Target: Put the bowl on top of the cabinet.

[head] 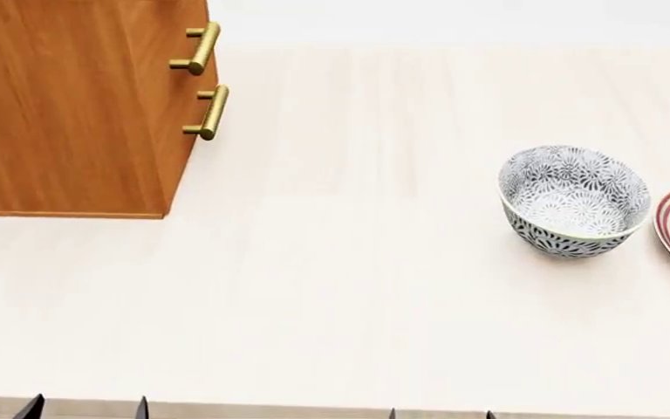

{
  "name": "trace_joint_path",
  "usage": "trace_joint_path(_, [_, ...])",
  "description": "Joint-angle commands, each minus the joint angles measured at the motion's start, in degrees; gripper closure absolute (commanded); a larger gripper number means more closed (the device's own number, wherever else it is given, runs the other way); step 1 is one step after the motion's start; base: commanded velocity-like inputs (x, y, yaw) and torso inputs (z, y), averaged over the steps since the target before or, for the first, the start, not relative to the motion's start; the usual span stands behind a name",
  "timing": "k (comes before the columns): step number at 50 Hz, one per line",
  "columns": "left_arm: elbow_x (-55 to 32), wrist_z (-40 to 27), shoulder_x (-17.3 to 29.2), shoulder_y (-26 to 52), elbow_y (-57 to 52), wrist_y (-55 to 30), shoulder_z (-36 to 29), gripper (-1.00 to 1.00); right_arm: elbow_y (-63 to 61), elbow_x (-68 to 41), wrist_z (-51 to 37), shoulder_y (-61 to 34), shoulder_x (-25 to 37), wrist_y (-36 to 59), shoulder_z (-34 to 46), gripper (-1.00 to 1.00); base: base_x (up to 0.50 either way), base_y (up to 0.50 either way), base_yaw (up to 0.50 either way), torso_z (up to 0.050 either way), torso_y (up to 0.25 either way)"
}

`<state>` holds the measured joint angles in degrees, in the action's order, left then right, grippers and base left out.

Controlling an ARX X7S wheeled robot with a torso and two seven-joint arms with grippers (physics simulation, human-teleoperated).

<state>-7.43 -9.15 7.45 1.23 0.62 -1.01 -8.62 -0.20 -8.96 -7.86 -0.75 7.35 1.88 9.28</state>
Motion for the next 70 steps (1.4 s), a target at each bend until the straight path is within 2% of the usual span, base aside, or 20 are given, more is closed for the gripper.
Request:
trace_joint_path(1, [0.9,0.1,-0.5,0.1,-0.3,-1.1,0.2,-1.0,-1.1,0.1,0.3,0.4,-0.4,0.8,-0.5,-1.0,0.0,0.0,0.0,0.0,0.0])
trace_joint_path(25, [-0.4,-1.0,0.4,0.2,-0.5,-0.9,-0.8,-1.0,-1.6,-1.8,0.5,0.6,0.8,0.2,0.8,-1.0,0.0,0.0,0.0,0.0,0.0])
trace_joint_path(63, [-1.6,-2.3,1.7,0.3,-0.6,-0.4,-2.4,-1.0,-1.9,-3.0,-0.5,0.9,2.1,-0.9,2.3,-1.0,0.12,0.0,0.0,0.0,0.0])
trace_joint_path(70, [-1.4,-3.0,2.3,-2.0,-4.8,-0.7,-2.9,-1.0,-5.7,-3.3,-0.6,3.5,2.9,-2.3,2.6,-1.0,0.13,0.0,0.0,0.0,0.0])
